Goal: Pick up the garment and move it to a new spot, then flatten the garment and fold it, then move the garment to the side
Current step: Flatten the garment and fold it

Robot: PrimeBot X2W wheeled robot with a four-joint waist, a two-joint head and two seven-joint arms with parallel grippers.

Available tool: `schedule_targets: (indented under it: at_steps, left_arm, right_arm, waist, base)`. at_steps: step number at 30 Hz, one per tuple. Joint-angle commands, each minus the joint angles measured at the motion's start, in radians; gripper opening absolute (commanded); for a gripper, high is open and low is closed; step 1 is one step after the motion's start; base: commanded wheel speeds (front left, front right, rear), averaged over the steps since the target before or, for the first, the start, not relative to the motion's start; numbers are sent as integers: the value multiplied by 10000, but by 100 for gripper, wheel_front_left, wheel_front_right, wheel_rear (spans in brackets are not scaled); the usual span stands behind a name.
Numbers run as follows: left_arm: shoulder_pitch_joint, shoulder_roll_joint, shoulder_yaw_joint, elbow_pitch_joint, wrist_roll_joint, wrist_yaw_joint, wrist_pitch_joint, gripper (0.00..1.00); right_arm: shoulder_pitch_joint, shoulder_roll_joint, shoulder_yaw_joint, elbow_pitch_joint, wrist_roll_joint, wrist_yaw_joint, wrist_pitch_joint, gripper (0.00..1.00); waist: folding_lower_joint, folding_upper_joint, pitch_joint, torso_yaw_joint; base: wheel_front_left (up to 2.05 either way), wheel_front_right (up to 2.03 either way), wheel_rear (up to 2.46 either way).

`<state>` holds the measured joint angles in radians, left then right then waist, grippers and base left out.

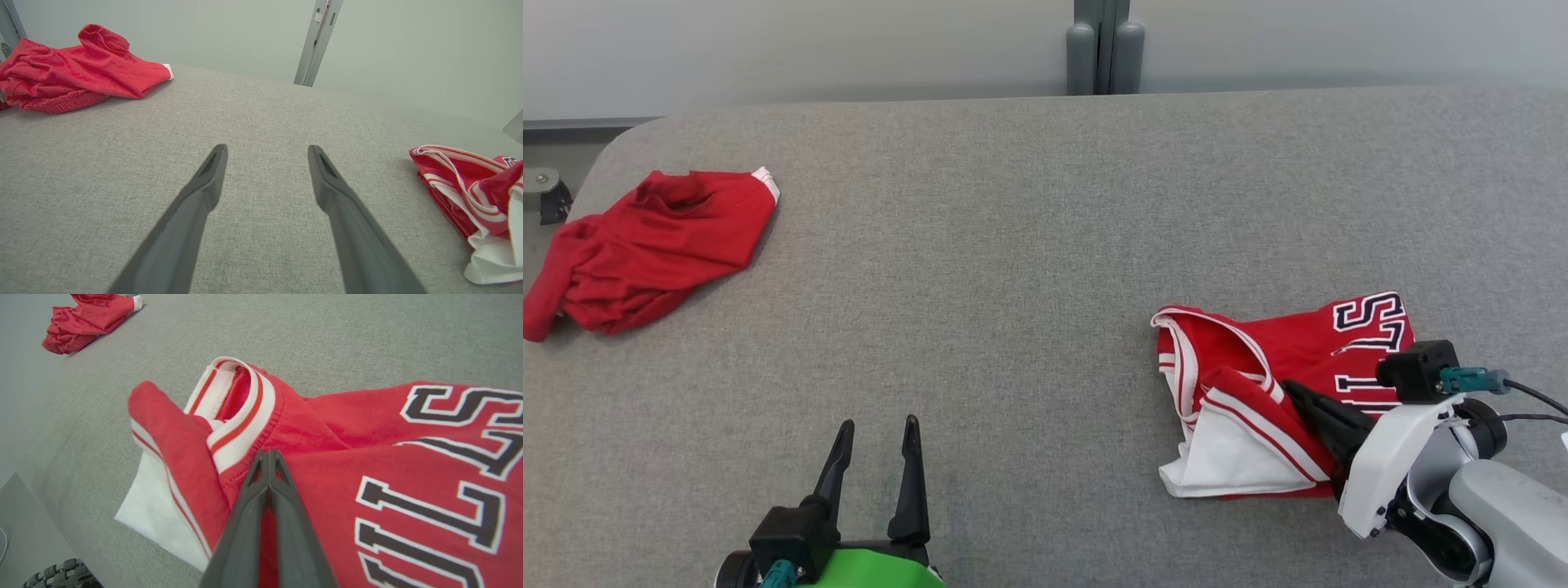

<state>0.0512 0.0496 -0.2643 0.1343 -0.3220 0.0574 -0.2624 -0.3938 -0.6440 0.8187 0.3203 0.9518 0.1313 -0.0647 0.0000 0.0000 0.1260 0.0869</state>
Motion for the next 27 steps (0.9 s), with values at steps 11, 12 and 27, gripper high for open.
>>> schedule_targets:
  at_steps: [11, 12, 27]
  left_arm:
    - [268, 18, 3, -78, -124, 136, -33, 100]
    - [279, 18, 13, -79, -119, 147, -33, 100]
    - [257, 18, -7, -66, -184, 161, -33, 100]
  right_arm:
    - [482, -488, 403, -454, 218, -11, -753, 0]
    - [534, -476, 418, -500, 233, -11, -775, 0]
    - [596, -279, 339, -1051, -270, -11, -797, 0]
  waist:
    - [0, 0, -239, 14]
    - [0, 0, -256, 5]
    - [0, 0, -249, 19]
  base:
    - [0, 0, 0]
    - [0, 0, 0]
    - [0, 0, 0]
